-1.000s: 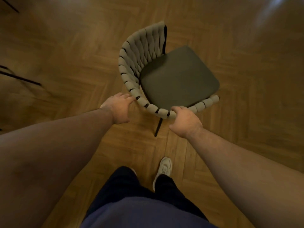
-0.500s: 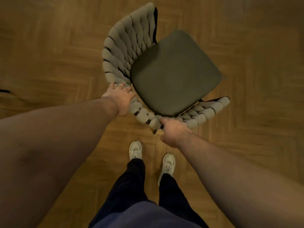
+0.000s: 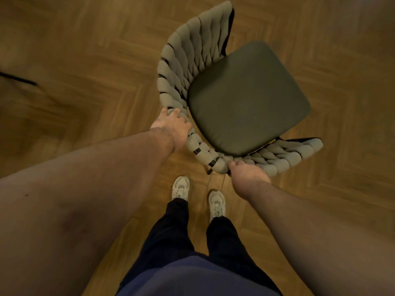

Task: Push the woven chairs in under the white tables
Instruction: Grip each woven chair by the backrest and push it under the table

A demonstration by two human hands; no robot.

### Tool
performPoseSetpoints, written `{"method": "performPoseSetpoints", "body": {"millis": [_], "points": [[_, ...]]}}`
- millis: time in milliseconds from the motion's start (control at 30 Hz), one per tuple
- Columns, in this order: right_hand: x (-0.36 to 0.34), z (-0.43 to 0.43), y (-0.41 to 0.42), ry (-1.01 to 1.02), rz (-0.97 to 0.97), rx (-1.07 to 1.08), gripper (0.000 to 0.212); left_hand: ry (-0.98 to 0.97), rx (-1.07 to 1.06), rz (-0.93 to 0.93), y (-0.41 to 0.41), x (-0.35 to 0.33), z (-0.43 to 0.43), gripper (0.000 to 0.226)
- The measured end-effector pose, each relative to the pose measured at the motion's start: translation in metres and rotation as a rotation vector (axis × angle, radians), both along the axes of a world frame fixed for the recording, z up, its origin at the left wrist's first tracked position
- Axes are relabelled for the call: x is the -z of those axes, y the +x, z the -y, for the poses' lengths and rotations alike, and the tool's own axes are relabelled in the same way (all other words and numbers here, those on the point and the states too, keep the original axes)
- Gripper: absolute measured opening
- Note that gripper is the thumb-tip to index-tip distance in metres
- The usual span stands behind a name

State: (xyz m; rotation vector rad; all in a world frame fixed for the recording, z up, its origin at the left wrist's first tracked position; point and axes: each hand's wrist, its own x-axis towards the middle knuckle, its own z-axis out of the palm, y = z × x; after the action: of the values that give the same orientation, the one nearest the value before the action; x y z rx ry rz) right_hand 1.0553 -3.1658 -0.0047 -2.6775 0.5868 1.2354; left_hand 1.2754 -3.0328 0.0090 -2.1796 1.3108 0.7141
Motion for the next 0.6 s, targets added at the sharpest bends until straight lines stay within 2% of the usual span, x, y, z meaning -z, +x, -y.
{"method": "performPoseSetpoints", "body": {"millis": [167,333,600], "points": [[0.002,0.008,-0.016,0.000,-0.036,-0.136,0.052,-0.021,-0.129,-0.020,-0.034,-0.003,-0.027,0.051],[-0.001,0.011,-0.041,-0.023,-0.034,-0.301,0.063,-0.068,-0.321,-0.035,-0.096,-0.004,-0.064,0.051],[-0.010,0.008,-0.048,-0.037,-0.012,-0.597,0.050,-0.031,-0.550,-0.084,-0.178,-0.022,-0.121,0.054]]}}
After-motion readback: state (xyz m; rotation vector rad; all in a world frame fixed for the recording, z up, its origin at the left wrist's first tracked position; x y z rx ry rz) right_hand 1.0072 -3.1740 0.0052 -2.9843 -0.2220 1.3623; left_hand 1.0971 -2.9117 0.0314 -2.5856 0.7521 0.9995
